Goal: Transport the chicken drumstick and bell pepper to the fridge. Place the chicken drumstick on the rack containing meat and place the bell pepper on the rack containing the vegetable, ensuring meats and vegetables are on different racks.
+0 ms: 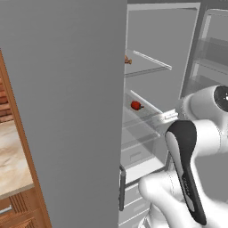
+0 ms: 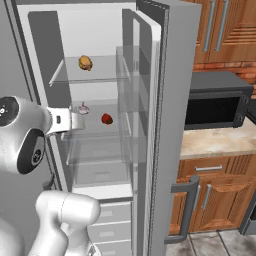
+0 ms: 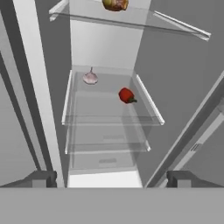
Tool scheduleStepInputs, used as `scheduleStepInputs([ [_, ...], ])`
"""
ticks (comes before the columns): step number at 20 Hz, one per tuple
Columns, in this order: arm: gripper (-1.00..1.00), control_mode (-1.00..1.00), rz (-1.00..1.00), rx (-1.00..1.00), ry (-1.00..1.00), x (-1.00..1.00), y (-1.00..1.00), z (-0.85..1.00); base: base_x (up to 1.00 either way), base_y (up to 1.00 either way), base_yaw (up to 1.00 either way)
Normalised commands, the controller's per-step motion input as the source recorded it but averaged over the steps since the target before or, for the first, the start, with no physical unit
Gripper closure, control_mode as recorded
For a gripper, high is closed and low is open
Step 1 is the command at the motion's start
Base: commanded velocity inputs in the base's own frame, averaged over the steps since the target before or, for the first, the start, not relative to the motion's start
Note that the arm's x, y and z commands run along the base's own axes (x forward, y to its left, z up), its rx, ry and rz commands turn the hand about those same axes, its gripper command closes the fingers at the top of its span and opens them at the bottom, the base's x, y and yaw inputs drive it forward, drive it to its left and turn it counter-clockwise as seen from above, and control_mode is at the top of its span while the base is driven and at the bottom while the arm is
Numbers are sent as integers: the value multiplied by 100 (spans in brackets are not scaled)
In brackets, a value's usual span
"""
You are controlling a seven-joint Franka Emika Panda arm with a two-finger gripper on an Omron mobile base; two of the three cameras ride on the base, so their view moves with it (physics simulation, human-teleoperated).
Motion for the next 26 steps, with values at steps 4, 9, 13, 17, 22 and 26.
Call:
scheduleStepInputs([
  [4, -100, 100, 0, 0, 0, 0, 0, 0, -96, 1, -11],
  [9, -100, 100, 0, 0, 0, 0, 0, 0, -81, 9, -58],
  [13, -100, 100, 0, 0, 0, 0, 0, 0, -23, 0, -97],
  [17, -100, 100, 0, 0, 0, 0, 0, 0, -8, 0, -100],
  [22, -100, 100, 0, 0, 0, 0, 0, 0, 0, 0, -100],
  [26, -100, 100, 0, 0, 0, 0, 0, 0, -11, 0, -98],
])
